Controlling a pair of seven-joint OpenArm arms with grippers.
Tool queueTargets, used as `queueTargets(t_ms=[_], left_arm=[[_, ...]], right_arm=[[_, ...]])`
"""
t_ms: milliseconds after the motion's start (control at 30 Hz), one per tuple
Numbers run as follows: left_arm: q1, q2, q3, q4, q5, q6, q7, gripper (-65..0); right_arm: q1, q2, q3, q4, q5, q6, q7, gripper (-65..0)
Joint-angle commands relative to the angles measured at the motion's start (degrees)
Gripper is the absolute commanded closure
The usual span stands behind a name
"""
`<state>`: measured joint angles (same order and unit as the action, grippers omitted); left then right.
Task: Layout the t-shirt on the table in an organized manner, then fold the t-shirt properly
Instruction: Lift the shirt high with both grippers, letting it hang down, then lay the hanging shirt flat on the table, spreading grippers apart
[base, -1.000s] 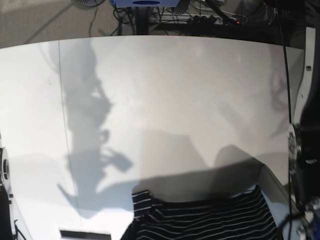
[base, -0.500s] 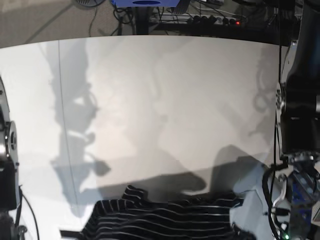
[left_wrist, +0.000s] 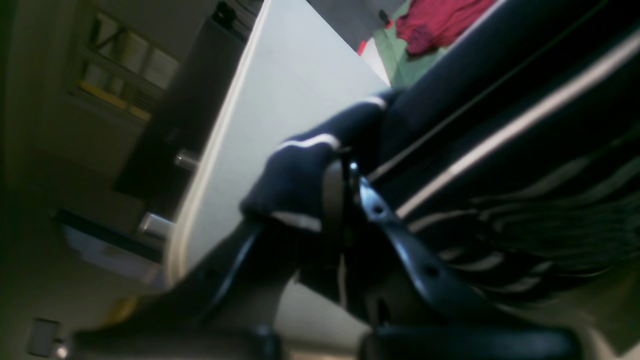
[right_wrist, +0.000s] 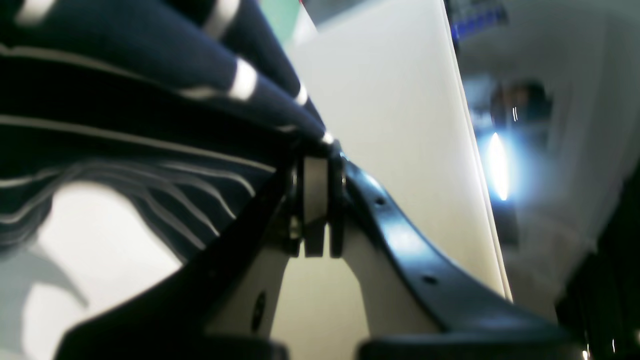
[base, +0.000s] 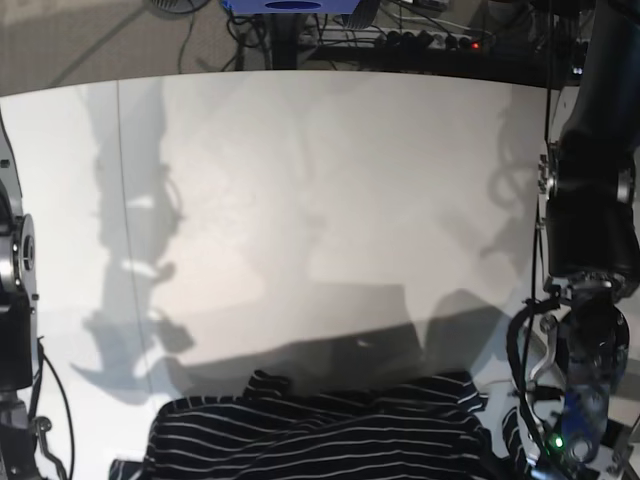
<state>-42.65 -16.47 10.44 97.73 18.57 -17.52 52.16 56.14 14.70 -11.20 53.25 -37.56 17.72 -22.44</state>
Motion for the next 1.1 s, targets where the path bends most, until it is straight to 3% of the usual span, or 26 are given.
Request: queueTargets(t_ms=[0,167,433,700,1000,1067], left_arm=[[0.5,-0.72,-0.37,1.65,1.7,1.03,2.12,0.0],[14.21,-1.07,-0.72,8.77,1.87,1.03,2.83,0.0],[36.9,-0.81,-0.63,13.52,2.05,1.03,2.92,0.0],[51.31,-0.63,-0.37,13.52,2.14,1.03,2.74,0.0],[57.64,-0.63,-0.11,13.61,2.14,1.03,2.74,0.0],[57.64,-0.81,1.39,13.61,2.22,1.03,3.09,0.0]], right_arm=[[0.52,1.08,0.61,0.68,-0.99,-1.41,-1.96,0.0],[-10.73,4.42,0.7,6.13,-0.99,-1.41,-5.39,0.0],[-30.34,7.5,1.4,18.79,-0.64,-1.41,-17.26,0.0],[-42.56,4.6,16.87,18.35,-0.55,-1.41,-13.83,0.0],[-46.07,4.51,20.48,11.84,-0.55,-1.41,-13.74,-0.5],[-46.07,4.33,20.48,11.4,-0.55,-1.41,-13.92,-4.7]])
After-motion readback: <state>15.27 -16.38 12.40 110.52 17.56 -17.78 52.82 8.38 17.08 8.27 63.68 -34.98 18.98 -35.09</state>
